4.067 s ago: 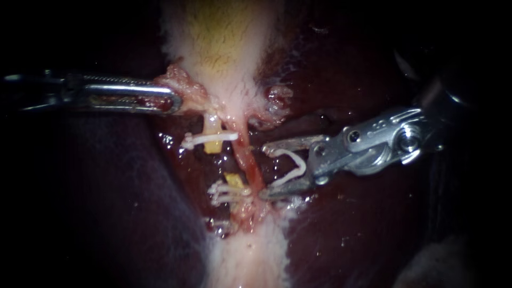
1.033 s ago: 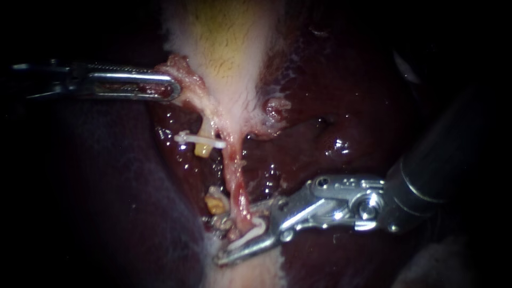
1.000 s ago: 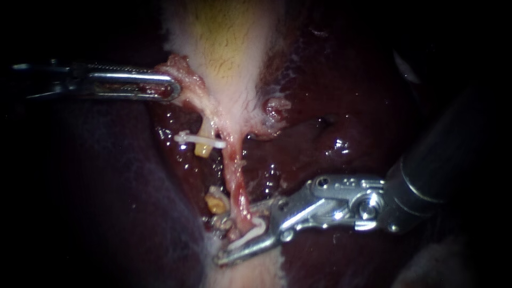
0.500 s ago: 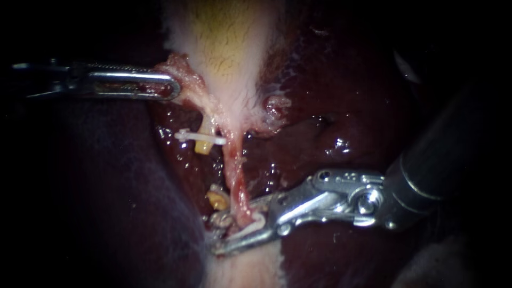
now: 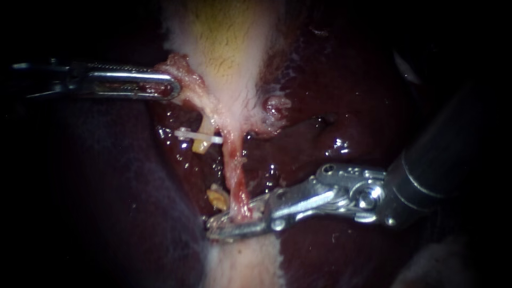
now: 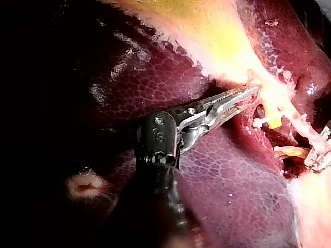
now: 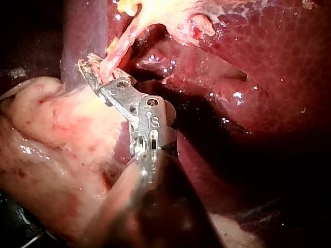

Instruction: Clipping first clip right tube

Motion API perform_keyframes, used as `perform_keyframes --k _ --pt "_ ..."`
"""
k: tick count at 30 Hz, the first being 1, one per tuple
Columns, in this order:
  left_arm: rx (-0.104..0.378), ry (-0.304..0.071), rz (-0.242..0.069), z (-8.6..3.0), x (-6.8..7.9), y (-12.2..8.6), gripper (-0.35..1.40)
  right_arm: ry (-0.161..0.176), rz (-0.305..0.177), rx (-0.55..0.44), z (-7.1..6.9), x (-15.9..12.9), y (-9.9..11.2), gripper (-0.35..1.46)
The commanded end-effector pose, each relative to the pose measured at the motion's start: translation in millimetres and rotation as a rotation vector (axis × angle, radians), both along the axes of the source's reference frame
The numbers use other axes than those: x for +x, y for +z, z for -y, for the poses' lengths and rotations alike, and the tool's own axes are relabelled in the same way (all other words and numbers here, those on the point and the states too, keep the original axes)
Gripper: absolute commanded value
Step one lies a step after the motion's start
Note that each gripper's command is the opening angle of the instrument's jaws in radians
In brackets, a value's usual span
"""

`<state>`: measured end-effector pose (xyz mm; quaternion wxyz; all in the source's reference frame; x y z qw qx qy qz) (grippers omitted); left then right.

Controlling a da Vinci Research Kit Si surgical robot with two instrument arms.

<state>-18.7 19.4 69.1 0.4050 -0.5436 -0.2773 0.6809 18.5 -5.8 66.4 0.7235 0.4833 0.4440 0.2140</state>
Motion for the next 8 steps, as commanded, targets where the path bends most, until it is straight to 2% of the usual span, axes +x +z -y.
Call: perform_keyframes --k 1,8 --pt "0.000 0.000 0.000 0.0 0.0 0.0 -0.35 0.000 0.002 -0.005 0.0 -0.1 0.0 -0.35" --pt "0.000 0.000 0.000 0.0 0.0 0.0 -0.35 -0.001 0.005 -0.006 0.0 0.1 0.0 -0.35"
